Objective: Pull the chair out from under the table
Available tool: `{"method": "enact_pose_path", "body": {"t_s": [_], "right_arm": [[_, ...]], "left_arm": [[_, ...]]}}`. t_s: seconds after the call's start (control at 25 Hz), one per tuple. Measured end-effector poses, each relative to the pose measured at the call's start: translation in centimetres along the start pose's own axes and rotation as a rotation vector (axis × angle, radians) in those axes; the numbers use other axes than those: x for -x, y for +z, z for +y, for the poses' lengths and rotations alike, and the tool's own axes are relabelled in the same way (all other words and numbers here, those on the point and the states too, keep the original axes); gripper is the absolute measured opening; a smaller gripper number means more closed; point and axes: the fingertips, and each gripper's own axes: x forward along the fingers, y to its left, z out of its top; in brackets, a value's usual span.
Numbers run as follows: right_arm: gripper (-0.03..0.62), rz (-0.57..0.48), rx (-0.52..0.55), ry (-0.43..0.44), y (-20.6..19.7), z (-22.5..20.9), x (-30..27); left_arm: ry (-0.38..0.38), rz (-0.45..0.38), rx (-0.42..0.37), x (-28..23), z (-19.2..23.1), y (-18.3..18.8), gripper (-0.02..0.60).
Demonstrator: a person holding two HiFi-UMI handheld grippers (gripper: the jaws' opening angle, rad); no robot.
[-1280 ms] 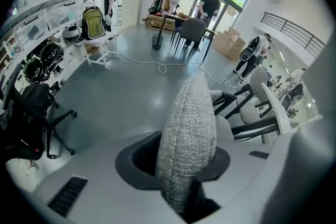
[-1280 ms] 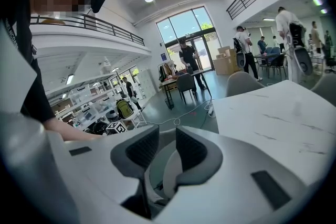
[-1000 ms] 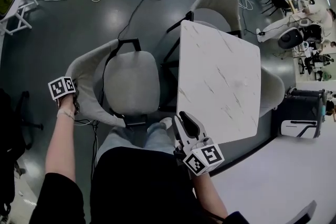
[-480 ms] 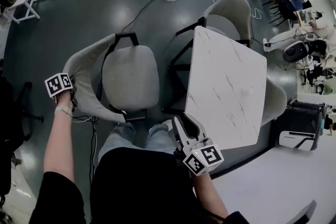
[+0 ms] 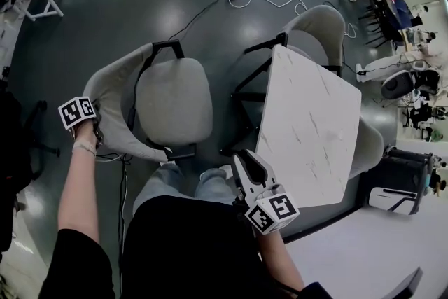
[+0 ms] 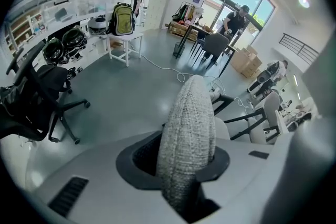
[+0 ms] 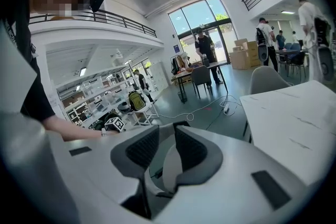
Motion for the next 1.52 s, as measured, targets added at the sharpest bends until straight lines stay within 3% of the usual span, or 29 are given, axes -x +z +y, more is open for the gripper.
{"method": "enact_pose_path", "body": {"t_s": [0.72,1.52], "right_arm": [[0.106,0.043,0.045,0.08,1.4,3.5,-4.9],[0.106,0.094,0.125,0.204,1.4,5.9,-7.8]], "left_arm": [[0.062,-0.038,0.111,2.3,9.2,2.0,0.12],[0.11,-0.09,0.246,4.1,14.2,0.2,0.12]]}}
